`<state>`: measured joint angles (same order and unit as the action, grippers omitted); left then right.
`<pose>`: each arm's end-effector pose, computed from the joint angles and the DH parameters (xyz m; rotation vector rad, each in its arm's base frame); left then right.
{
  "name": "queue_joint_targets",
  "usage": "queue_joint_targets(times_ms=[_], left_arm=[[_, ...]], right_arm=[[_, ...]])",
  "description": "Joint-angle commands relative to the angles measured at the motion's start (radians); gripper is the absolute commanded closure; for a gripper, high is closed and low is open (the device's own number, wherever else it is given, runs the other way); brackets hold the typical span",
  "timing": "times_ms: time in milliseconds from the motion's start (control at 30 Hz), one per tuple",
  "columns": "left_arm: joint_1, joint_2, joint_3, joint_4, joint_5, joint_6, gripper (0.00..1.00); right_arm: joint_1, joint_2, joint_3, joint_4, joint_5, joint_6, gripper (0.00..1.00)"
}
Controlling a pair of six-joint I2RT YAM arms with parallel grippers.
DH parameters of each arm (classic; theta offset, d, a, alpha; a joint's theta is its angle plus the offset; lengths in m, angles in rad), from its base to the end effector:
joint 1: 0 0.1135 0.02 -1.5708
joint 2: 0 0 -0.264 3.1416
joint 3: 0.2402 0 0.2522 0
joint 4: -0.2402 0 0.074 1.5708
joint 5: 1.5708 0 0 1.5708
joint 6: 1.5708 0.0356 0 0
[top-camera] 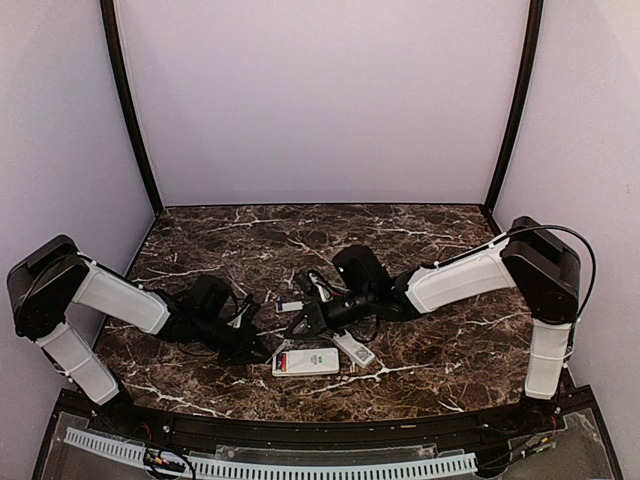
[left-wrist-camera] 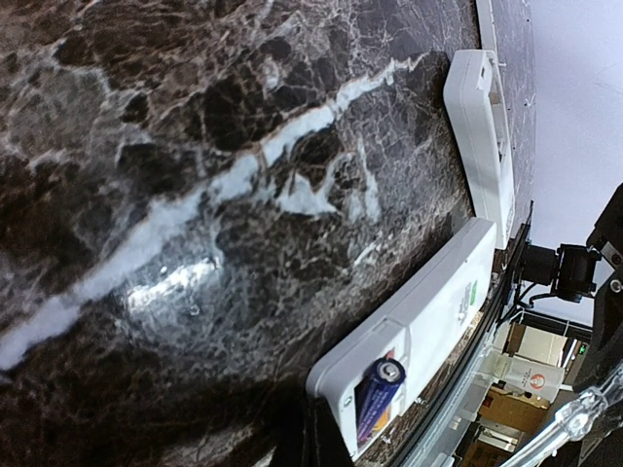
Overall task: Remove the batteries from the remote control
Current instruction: Remove the battery from the remote control without the battery cover.
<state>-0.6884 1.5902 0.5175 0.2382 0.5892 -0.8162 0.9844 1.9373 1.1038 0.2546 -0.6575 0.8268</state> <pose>0.1916 -0.1833 0.1142 0.1426 2.7068 -1.3061 0.2083 0.3529 0.1631 -0.6641 2.4834 1.6084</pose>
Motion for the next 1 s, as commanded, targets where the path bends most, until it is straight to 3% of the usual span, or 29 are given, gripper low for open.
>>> queue_joint_targets(times_ms=[0,433,967], left_arm=[[-0.005,0.005,0.0,0.001,-0.004,0.0,0.99],[-0.005,-0.025,-0.02,0.003,-0.02,-0.009,0.99],[-0.005,-0.004,-0.005,0.004,-0.006,0.0,0.99]], right_arm=[[0.015,-0.006,-0.01,-0.005,-0.042,-0.004,1.0],[0.007,-0.13,-0.018,-0.201,0.324,-0.061,1.0],[0.023,-0.03,0.027,-0.161,0.282,-0.046,1.0]])
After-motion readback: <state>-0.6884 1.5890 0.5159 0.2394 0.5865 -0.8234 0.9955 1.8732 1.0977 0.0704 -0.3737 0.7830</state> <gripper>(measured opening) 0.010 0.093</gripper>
